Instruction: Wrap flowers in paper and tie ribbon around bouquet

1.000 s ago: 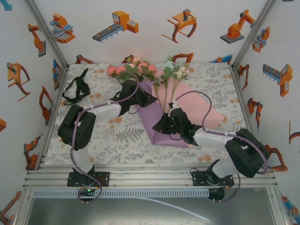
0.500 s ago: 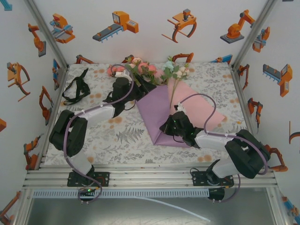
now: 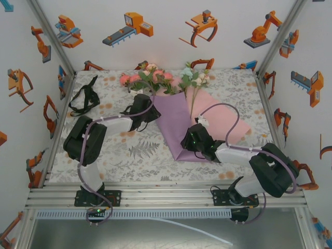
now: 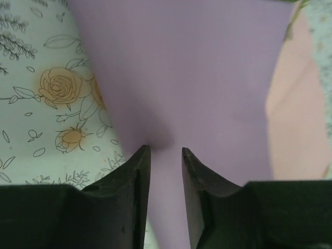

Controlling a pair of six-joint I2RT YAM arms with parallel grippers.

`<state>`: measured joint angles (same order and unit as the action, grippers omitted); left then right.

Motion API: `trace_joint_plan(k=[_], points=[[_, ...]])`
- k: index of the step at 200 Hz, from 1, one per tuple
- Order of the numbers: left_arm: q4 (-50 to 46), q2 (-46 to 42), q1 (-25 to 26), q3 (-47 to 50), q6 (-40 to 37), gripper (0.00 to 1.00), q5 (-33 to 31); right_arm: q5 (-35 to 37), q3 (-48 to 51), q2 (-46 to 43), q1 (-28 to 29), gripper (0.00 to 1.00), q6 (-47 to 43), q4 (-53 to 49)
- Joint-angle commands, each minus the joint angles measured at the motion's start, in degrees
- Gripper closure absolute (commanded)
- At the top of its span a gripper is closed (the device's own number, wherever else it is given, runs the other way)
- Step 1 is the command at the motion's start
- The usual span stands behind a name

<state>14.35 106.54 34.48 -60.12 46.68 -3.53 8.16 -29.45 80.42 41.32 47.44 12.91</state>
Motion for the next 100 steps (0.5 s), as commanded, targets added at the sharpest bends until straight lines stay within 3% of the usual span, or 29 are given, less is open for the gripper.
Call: trace_joint_plan(k=[1,41,68,100], points=[[-2.32,3.01,0.49,-3.95,-1.85,0.7,-0.21,4.08,-1.91,-2.68,-0.19,0.6,0.83,-4.47],[-3.36,6.7,0.83,-6.32,-1.46,0.73,-0.94,3.46,-3.11,-13.53,0.7,0.49,-4.11,-11.28],[-3.91,7.13,0.84,-7.01,-1.15,0.74,-1.22,-1.29,-5.27,-19.42,4.55,0.46,-8.06,-14.5],[-4.33,7.25,0.93,-7.34,-0.87,0.75,-1.12,-10.36,-7.27,-11.87,9.21,0.5,-7.59,-5.11]])
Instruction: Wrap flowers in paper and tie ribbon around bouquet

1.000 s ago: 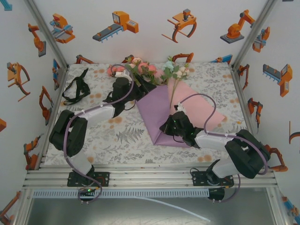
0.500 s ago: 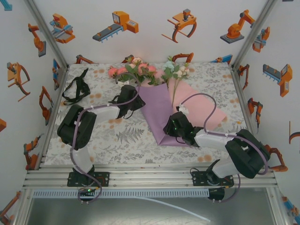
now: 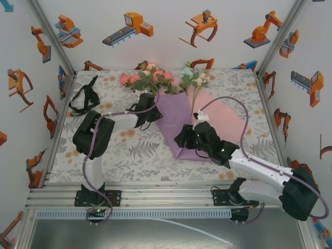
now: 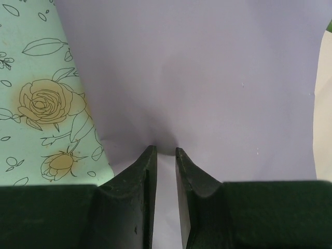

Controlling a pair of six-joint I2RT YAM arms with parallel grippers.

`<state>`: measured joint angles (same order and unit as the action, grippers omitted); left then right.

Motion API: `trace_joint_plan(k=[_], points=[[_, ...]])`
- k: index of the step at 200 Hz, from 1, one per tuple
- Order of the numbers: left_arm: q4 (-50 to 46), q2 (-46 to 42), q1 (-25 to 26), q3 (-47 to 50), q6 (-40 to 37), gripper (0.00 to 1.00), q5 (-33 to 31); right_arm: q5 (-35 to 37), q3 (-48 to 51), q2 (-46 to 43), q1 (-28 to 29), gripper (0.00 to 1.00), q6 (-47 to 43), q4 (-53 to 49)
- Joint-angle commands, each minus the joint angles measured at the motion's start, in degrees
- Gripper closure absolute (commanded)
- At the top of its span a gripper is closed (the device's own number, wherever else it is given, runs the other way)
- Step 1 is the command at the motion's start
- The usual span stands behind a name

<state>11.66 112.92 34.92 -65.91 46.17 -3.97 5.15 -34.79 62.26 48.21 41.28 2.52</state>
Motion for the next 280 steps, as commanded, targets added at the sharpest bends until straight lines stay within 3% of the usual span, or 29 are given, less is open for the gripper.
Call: trace_joint_plan(k=[1,34,70,127,156,180,200,218,233,280], points=[[-1.69,0.88,0.45,-1.52,-0.33,0.75,-0.73,-7.39,-1.99,6.73,2.33,0.5,-1.27,5.64],[-2.35,0.83,0.35,-1.46,-0.23,0.75,-1.74,-4.59,-0.98,19.07,1.49,0.75,0.44,11.62],[-2.83,2.18,-1.39,-2.53,-0.53,0.75,-1.85,-5.11,4.93,21.42,-0.24,0.85,1.11,12.88],[-2.95,10.37,-9.63,-10.31,-3.91,0.77,-0.79,-4.49,11.05,17.47,-0.22,0.87,3.59,11.96],[-2.06,14.53,-14.09,-15.64,-5.14,0.79,2.83,-4.31,11.42,17.16,-0.26,0.87,3.54,11.84],[-2.76,12.91,-16.07,-18.29,-6.7,0.79,4.67,-5.05,10.87,17.39,-0.22,0.87,3.55,11.74],[-2.86,7.24,-16.1,-16.07,-6.79,0.71,6.33,-4.97,9.43,16.66,-0.3,0.87,3.29,10.9],[-0.54,-0.8,-14.92,-9.21,-4.39,0.62,8.98,-4.97,8.06,15.14,-0.47,0.86,3.37,10.36],[1.44,-7.25,-12.06,-2.44,-2.97,0.61,10.2,-5.05,6.58,13.42,-0.98,0.85,3.29,9.5],[-0.64,-15.38,3.46,8.11,0.65,0.61,11.85,-8.54,5.6,5.53,-7.11,0.83,4.16,8.02]])
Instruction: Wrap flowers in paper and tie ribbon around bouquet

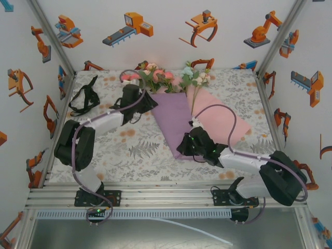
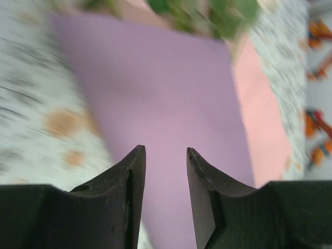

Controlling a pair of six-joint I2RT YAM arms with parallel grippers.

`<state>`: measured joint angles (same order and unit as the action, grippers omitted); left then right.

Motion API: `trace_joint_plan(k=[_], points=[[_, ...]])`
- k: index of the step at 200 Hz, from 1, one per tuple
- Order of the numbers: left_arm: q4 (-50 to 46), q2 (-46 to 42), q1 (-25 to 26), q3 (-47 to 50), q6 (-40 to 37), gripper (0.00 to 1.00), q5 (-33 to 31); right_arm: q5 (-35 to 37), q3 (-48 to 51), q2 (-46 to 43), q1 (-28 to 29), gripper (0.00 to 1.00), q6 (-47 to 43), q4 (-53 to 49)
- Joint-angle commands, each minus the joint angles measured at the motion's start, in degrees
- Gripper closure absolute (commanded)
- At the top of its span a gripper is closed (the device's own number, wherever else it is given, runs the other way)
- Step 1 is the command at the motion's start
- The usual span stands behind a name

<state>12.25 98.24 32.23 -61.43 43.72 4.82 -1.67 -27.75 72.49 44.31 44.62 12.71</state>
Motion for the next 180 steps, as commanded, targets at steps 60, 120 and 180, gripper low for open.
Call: trace_joint_plan(k=[60,120,180], points=[[-2.22,6.95,16.52,1.38,4.82,0.63,7.99,1.23,-3.79,-21.08,-29.36,0.42,1.25,-31.82],[-1.17,13.65,16.9,-1.79,5.32,0.64,9.77,0.58,-9.7,-6.63,-53.77,0.16,-6.48,-33.08],[-1.86,16.56,16.27,-1.38,8.68,0.66,11.93,-2.44,-12.91,7.23,-56.46,0.18,-8.35,-28.11]])
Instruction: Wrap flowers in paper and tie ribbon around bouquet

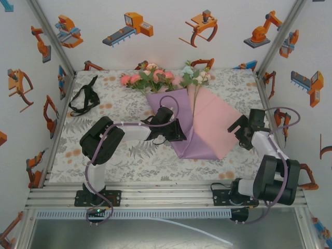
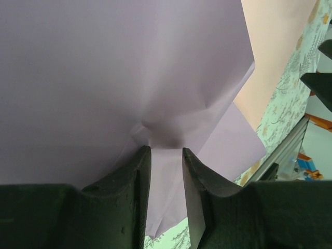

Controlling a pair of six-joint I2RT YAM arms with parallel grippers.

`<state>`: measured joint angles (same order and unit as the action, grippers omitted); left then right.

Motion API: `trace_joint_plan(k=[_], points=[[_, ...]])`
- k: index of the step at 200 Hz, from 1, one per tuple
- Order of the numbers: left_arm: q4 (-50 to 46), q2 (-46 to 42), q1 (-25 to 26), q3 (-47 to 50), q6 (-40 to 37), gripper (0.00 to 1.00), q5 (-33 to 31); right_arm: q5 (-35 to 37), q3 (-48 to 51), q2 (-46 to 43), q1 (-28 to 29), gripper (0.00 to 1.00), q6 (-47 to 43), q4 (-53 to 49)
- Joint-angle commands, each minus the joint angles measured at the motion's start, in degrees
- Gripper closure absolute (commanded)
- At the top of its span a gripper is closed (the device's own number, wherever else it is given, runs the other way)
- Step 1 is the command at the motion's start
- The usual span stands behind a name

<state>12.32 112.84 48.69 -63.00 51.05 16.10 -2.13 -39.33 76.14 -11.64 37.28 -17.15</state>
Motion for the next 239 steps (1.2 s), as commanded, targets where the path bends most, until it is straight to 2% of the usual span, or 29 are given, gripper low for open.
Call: trace_joint_plan(k=[1,27,57,72,107,128,146,171,191,208,217,239], points=[[-1.89,1.91,-0.18,0.18,1.39,0.66,0.63,-1.94,-1.3,3.71,-0.5,0.18,-0.82,1.76],[-1.42,1.63,-0.43,0.19,1.58,0.67,0.96,-5.17,1.7,5.29,-0.54,0.19,2.45,5.33],[-1.05,1.34,-0.48,-0.01,1.93,0.68,1.1,-19.81,5.85,6.14,-0.49,0.21,5.38,15.56],[-1.29,0.75,-0.35,0.15,1.5,0.68,0.11,-24.82,7.91,2.6,-0.55,0.21,6.99,17.75],[-2.34,0.11,-0.27,-0.52,0.26,0.69,-1.59,-27.33,15.1,-11.65,-0.49,0.17,11.91,20.84],[-2.82,0.34,-0.28,-1.17,-0.04,0.69,-2.02,-34.51,20.65,-13.12,0.06,0.16,15.51,29.9],[-2.82,0.47,-0.3,-1.33,-0.03,0.69,-2.21,-38.36,23.04,-12.68,0.32,0.16,14.76,31.15],[-3.0,0.43,-0.17,-1.6,0.0,0.69,-2.41,-35.01,22.54,-16.5,0.45,0.14,8.55,18.9],[-3.37,0.61,-0.17,-2.03,0.01,0.69,-2.65,-24.74,20.19,-19.76,0.45,0.14,4.82,6.07],[-3.39,0.88,-0.08,-2.39,0.1,0.69,-2.41,-18.91,19.84,-21.77,0.53,0.13,2.74,1.69],[-3.4,0.93,0.0,-2.57,0.05,0.69,-2.45,-20.29,20.72,-21.73,0.53,0.13,2.5,3.28],[-3.66,1.03,0.09,-2.81,0.11,0.69,-2.61,-31.7,22.97,-18.14,0.95,0.18,3.79,12.11]])
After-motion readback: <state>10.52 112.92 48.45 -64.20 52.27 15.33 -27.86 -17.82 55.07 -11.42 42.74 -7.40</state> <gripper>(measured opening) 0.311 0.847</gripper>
